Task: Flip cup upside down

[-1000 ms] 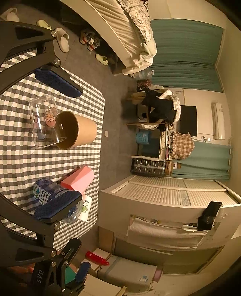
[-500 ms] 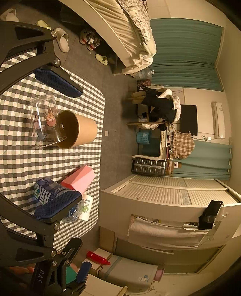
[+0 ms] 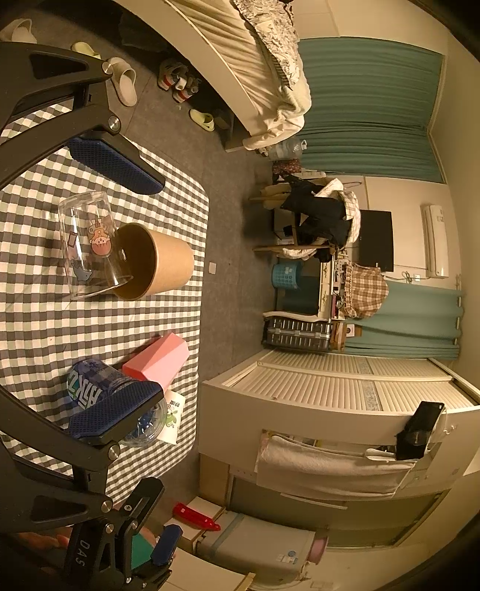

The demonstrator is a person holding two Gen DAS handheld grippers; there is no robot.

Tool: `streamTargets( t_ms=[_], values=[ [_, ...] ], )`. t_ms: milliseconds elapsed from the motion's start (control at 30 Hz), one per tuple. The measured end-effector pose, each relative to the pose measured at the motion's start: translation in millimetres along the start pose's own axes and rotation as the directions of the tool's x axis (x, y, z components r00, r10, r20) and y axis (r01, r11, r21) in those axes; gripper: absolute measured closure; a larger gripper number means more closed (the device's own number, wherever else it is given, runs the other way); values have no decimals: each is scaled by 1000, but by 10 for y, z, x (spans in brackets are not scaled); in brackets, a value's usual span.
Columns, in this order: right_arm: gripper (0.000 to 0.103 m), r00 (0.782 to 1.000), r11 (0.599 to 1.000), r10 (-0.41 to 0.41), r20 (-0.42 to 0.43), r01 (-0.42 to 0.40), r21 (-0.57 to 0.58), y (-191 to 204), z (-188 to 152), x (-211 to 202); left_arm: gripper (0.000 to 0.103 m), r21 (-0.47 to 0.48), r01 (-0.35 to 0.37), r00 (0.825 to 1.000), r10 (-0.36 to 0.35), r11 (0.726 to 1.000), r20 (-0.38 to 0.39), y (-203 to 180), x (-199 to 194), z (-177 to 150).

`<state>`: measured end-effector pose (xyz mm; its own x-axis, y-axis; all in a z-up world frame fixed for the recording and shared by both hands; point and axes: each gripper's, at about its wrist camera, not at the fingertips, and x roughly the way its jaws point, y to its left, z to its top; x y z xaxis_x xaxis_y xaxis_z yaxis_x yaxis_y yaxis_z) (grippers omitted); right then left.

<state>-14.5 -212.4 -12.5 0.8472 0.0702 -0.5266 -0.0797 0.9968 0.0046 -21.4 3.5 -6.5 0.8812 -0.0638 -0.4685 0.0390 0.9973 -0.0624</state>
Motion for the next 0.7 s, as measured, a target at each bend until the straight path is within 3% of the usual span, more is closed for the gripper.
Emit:
streamTargets(
  t_ms=[700],
  values=[
    [0, 1000, 1000, -8, -14, 8, -12, 31, -55, 54, 0, 28, 3, 1000, -3, 1000, -6, -21, 30, -24]
  ],
)
